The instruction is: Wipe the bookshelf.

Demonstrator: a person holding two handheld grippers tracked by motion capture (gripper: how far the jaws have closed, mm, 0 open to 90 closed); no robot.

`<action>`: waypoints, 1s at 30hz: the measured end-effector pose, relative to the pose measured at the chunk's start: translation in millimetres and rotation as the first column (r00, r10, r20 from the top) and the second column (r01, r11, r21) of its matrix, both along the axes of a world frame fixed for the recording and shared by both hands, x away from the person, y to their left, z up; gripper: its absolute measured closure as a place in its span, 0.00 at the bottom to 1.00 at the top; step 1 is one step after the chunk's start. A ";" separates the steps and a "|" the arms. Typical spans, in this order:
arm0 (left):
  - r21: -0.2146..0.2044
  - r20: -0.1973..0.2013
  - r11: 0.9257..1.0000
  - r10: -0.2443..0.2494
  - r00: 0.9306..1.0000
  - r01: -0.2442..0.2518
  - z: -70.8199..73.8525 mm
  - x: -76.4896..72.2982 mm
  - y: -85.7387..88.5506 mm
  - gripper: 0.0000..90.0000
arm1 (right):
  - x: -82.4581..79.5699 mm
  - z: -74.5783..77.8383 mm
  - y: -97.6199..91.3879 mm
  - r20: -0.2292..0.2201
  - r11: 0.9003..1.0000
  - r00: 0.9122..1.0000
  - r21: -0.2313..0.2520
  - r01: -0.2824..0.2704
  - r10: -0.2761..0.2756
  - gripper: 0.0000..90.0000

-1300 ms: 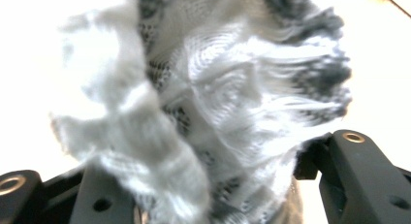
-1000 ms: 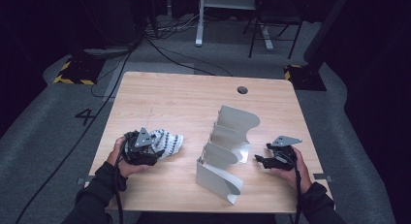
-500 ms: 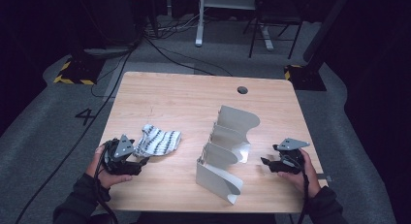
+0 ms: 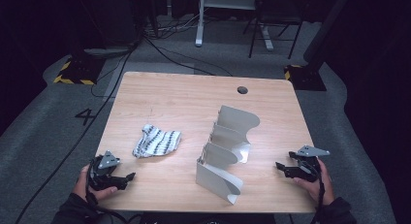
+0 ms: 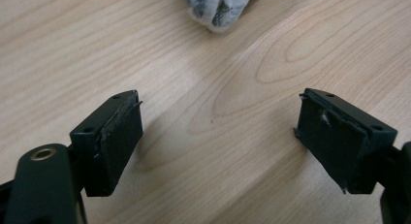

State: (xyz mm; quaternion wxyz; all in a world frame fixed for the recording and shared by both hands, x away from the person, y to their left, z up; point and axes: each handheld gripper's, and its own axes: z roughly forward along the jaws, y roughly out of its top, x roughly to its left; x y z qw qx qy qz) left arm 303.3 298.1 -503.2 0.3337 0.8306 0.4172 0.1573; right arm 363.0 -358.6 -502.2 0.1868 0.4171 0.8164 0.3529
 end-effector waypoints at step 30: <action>0.001 0.003 1.000 0.012 1.000 -0.012 -1.4 1.4 -1.8 0.16 | 5.3 -2.2 1.3 0.001 1.000 1.000 0.012 -0.020 0.020 0.19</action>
